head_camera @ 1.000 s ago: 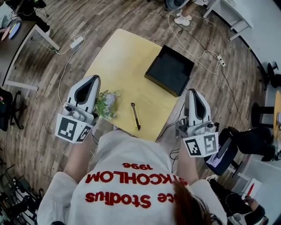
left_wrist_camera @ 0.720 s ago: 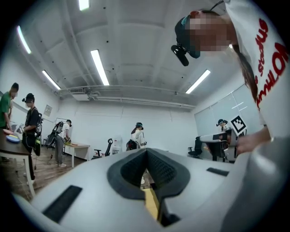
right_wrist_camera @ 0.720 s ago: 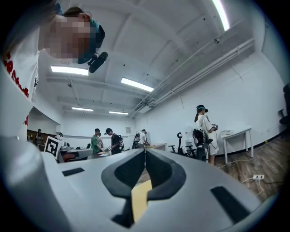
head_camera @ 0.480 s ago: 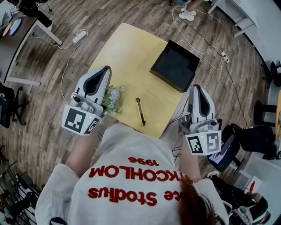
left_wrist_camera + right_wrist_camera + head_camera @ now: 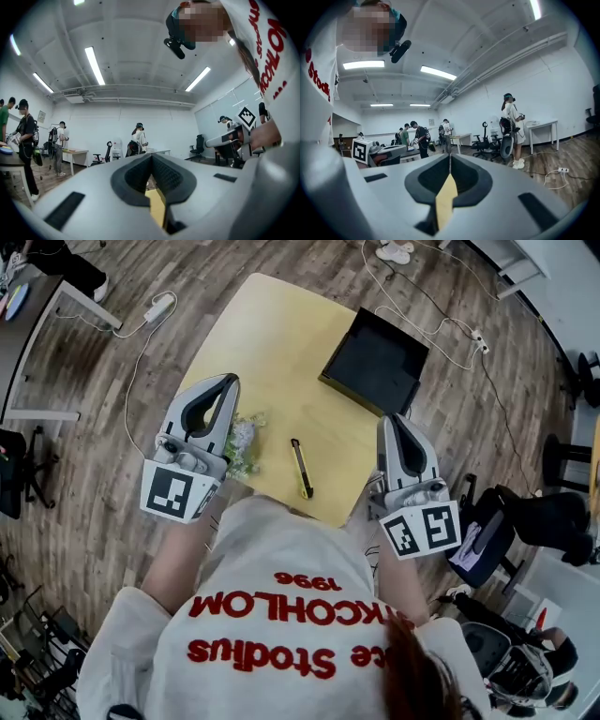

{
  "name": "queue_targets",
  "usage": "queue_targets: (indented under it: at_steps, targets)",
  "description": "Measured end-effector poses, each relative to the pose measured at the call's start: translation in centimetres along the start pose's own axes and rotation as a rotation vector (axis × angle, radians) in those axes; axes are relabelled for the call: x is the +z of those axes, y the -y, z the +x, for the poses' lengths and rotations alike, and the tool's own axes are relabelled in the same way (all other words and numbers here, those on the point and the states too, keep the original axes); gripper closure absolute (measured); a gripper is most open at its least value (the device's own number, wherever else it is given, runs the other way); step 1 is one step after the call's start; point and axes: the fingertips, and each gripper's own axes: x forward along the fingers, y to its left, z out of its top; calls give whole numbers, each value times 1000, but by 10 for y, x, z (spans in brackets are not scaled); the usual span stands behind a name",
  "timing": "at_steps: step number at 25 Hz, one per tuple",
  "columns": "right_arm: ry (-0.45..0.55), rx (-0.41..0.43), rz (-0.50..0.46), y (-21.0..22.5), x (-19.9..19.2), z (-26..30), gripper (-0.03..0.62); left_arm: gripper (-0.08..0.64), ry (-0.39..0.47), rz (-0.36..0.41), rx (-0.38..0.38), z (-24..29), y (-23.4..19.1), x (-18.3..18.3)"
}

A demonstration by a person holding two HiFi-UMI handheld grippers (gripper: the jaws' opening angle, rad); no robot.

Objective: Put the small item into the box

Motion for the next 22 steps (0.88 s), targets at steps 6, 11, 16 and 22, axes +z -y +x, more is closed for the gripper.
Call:
queue_targets:
  at_steps: [6,11,16,22]
  targets:
    - [-171,45,38,-13,-66,18,547,554,-46,-1,54,-4,-3,-24]
    - [-334,61,57,-26,-137,30,512,554,-82,-20,34,-7,0,-48]
    - [-508,89,68,-38,-216,41,477,554,-94,-36,25,-9,3,-57]
    - [-669,71,74,-49,-282,41,457,554,-145,-49,-7,-12,11,-73]
